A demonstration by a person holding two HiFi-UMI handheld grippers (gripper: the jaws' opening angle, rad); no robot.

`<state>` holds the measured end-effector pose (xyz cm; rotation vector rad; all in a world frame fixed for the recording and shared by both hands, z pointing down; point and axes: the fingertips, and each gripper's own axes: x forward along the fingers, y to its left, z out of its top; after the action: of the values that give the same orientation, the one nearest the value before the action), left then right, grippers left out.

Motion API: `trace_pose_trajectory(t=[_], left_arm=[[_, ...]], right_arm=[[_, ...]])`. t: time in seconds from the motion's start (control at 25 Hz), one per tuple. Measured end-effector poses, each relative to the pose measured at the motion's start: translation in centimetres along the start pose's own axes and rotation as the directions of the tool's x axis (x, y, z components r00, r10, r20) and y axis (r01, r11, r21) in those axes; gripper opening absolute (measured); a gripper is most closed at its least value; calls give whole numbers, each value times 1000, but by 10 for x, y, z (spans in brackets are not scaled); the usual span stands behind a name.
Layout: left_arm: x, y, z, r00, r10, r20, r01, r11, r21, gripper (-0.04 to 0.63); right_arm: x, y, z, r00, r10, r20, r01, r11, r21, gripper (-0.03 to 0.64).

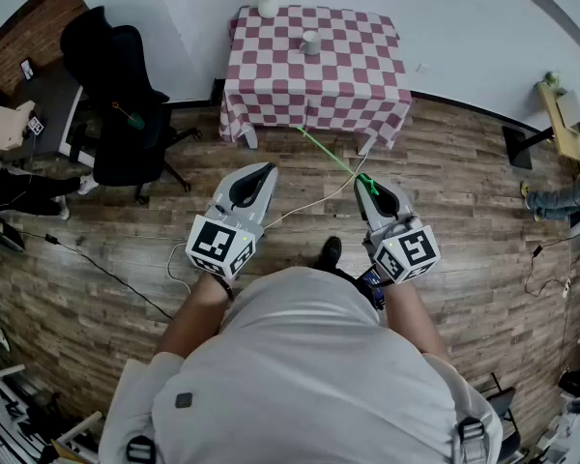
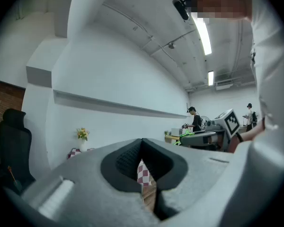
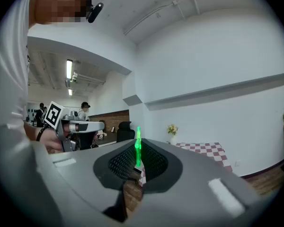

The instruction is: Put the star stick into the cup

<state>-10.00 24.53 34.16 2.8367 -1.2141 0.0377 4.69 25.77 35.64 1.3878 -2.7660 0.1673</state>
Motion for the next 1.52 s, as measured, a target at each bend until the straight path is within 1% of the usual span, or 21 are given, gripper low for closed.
trace_pose_trajectory(t=[0.4,0.6,0.68,0.84,1.24,1.4,1.52], left_arm=[[15,7,-6,1000,19,-12,-19,1000,-4,5],[38,7,-9,999,27,-23,-28,1000,-8,5],[52,7,-10,999,29,-26,-29,1000,-5,5],[83,8,-10,999,44,-32,-44,999,-3,5],[172,-8,-3,997,69,-30,-69,998,2,5],[198,-17,-8,996,80,-38,-81,996,-29,5],[211,-21,-12,995,94,-44,-95,995,-32,5]], right_arm=[[6,-16,-6,1000,14,2,-14,1000,13,26],[10,-37,-6,1000,10,-10,-10,1000,-17,26],[13,-51,-6,1000,6,-14,-7,1000,-27,26],[16,-83,-3,1000,14,-11,-14,1000,-16,26],[14,-176,6,999,47,-12,-47,999,-7,26],[12,-201,5,997,73,-17,-73,997,1,26],[11,-214,5,996,90,-15,-90,996,0,26]])
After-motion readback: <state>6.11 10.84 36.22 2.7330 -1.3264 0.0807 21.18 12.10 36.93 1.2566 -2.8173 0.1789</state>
